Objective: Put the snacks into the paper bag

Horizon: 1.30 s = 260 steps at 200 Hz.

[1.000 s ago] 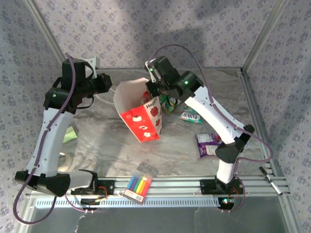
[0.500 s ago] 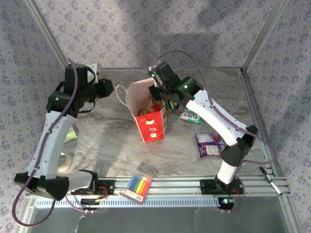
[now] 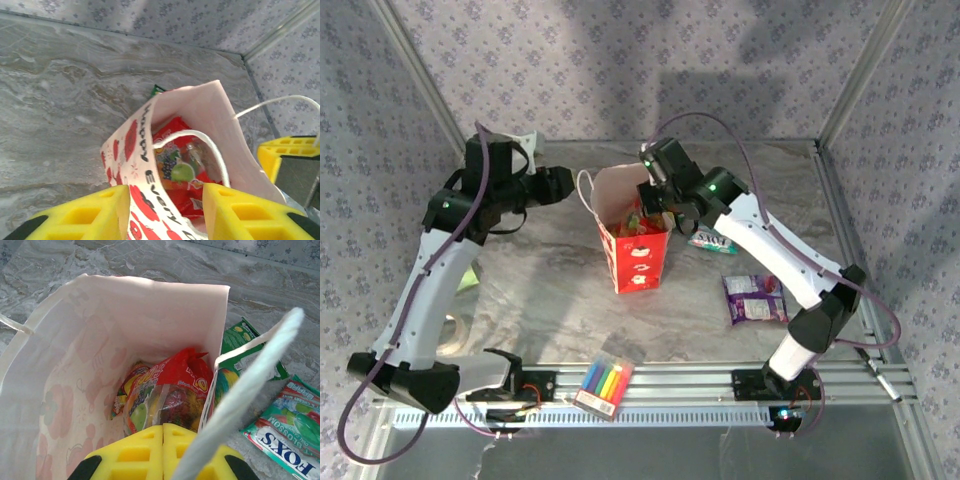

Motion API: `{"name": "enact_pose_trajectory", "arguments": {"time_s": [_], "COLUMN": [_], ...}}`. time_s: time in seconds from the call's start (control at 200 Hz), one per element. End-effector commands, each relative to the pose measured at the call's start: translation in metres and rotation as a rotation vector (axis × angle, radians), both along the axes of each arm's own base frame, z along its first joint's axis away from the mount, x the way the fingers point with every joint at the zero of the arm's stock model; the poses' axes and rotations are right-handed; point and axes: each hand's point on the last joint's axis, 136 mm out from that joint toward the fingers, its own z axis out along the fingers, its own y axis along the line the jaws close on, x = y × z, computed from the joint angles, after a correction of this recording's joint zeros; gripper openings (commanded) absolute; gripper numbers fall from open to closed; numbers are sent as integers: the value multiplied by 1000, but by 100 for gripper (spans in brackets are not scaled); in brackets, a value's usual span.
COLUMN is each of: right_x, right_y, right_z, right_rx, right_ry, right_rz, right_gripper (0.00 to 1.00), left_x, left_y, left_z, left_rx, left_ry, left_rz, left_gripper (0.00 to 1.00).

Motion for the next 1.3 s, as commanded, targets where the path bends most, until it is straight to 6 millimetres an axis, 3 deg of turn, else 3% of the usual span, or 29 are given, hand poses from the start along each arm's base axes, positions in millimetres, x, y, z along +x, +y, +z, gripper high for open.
{"name": "enact_pose_trajectory", "arguments": {"time_s": [0.0, 0.27, 0.48, 0.555, 0.735, 0.874, 1.294], "right_x": [-3, -5, -4, -5, -7, -9, -24], "right_y": [-3, -3, -1, 1, 6, 7, 27], "right_z": [17, 17, 19, 19, 20, 21, 21], "right_rx": [62, 70, 77, 85, 99, 101, 144], "right_ry": [-23, -20, -19, -16, -9, -8, 7], "right_rz": [-10, -7, 1, 6, 18, 24, 74], "right_gripper": [1, 1, 1, 1, 1, 1, 1], "left_x": [-8, -17, -20, -17, -5, -1, 1], "left_y": [-14, -31, -28, -29, -35, -28, -4], "left_z": [19, 13, 9, 2, -15, -11, 15], "left_rx": [-23, 0, 18, 29, 70, 111, 225], "left_ry": [-47, -31, -39, -18, 24, -1, -72], "left_rz": [-57, -105, -73, -71, -69, -37, 19], "left_gripper": [43, 45, 44, 40, 17, 0, 0]}}
